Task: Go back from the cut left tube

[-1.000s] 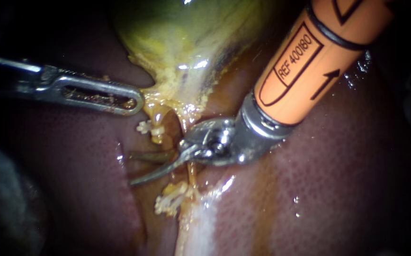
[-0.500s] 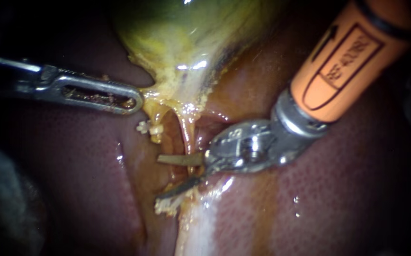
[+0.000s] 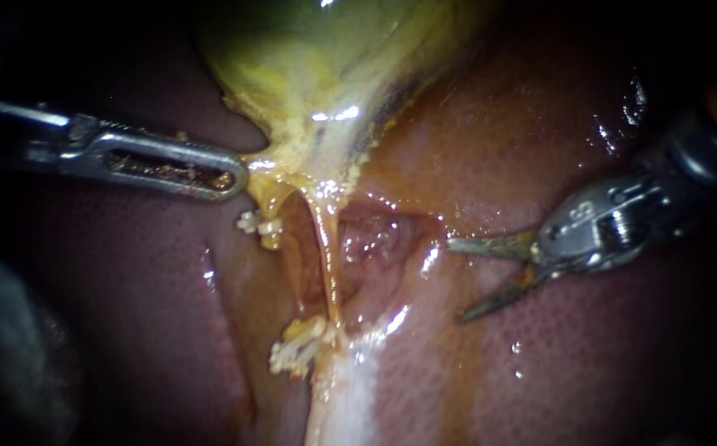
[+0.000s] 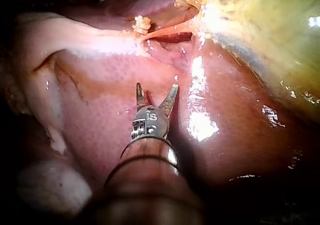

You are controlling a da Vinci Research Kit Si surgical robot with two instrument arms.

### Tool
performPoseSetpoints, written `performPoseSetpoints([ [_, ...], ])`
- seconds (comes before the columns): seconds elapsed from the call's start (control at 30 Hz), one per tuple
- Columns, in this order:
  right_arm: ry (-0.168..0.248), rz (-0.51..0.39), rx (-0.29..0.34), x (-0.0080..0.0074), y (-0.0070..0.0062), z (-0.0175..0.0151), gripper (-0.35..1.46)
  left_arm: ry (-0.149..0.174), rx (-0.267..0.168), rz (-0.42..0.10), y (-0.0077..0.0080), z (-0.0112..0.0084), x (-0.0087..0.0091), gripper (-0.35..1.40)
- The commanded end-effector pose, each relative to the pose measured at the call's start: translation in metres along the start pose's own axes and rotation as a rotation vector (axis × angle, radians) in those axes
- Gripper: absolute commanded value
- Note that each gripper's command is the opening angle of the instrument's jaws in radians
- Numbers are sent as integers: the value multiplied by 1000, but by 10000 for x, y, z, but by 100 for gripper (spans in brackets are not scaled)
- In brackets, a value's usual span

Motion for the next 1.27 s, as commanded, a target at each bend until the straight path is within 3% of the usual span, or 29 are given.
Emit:
performPoseSetpoints([
  [0.03, 1, 4, -4, -3, 3, -2, 145, 0, 0, 0, 0, 0, 0, -35],
  [0.33, -3, 23, -27, -2, 11, -11, 145, 3, 3, 2, -1, 5, -3, -35],
  [0.5, -3, 24, -28, -2, 12, -12, 145, 10, 13, 5, -4, 19, -8, -35],
  [0.9, -3, 26, -28, -3, 12, -15, 145, -5, 10, 11, -20, 51, -20, -35],
  [1.27, 5, 31, -25, 0, 14, -20, 145, -11, 7, 13, -21, 53, -21, -35],
])
